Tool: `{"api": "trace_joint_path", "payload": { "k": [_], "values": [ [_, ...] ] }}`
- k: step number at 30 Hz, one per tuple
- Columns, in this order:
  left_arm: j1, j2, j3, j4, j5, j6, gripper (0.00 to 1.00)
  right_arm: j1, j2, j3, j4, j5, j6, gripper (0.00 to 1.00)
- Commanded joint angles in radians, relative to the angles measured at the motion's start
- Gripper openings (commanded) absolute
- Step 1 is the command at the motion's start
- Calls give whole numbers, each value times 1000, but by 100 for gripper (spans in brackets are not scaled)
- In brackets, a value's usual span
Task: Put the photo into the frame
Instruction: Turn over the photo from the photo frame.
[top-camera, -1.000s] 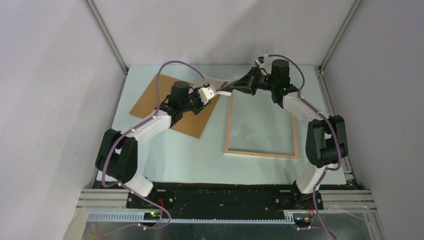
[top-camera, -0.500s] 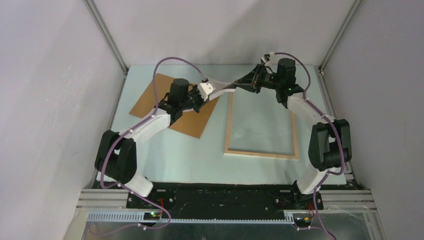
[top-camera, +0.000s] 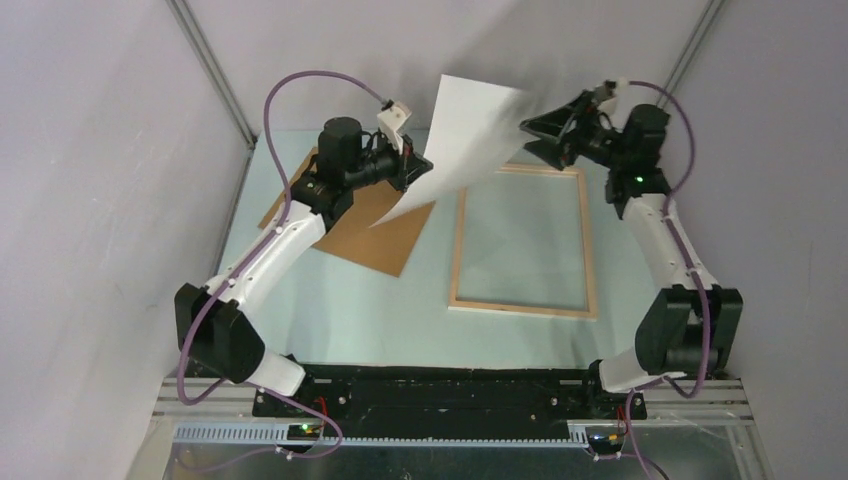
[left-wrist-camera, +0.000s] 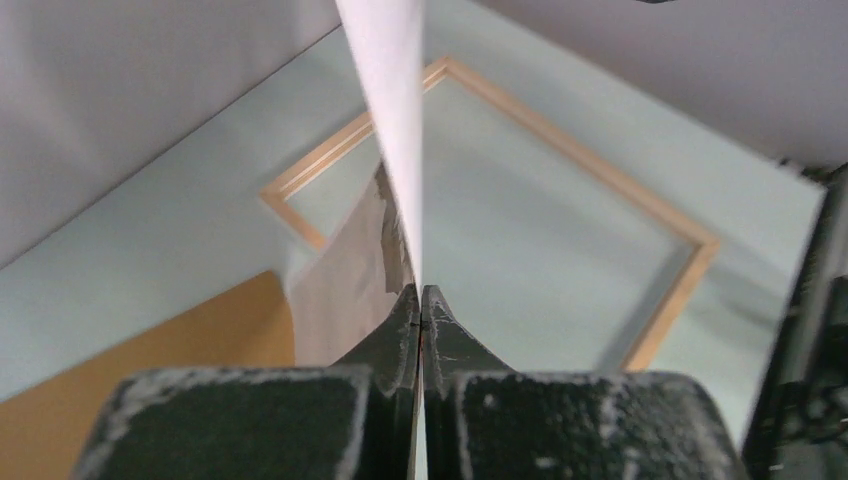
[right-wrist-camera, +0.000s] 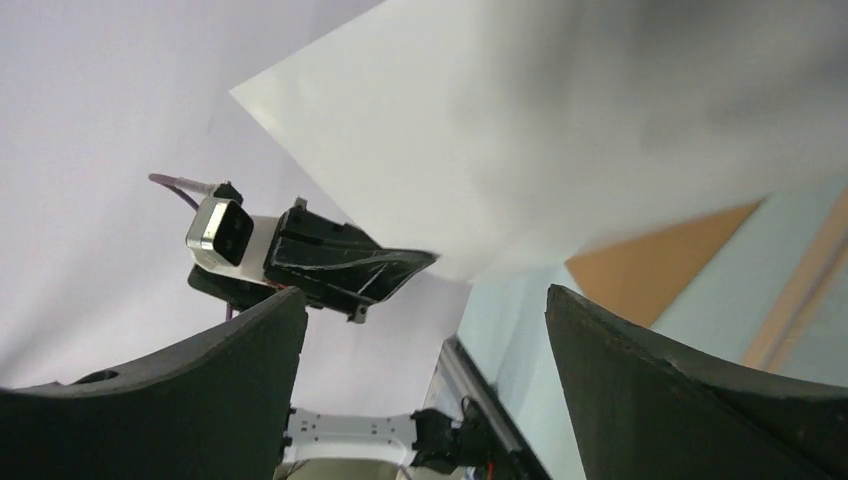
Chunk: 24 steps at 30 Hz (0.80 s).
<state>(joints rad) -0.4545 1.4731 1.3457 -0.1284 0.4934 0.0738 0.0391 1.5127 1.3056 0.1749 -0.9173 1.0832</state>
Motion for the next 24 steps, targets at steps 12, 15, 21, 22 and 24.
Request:
{"api": "trace_joint_path", "payload": {
  "k": [12,15,21,22,24],
  "values": [
    [-53,54,284,60,280,-761,0,-480,-164,-12,-72,-137,-82,90],
    [-54,70,259,173,334,-887,0,-530,-167,-59,-76,-142,-98,89],
    [-43,113,95,364,358,-1099,0,-571,-193,-117,-113,-149,-134,88],
    [-36,131,79,393,360,-1126,0,-570,-197,-118,-132,-147,-145,88],
    [-21,156,40,422,360,-1163,0,-571,-205,-123,-140,-144,-152,88]
  ]
}}
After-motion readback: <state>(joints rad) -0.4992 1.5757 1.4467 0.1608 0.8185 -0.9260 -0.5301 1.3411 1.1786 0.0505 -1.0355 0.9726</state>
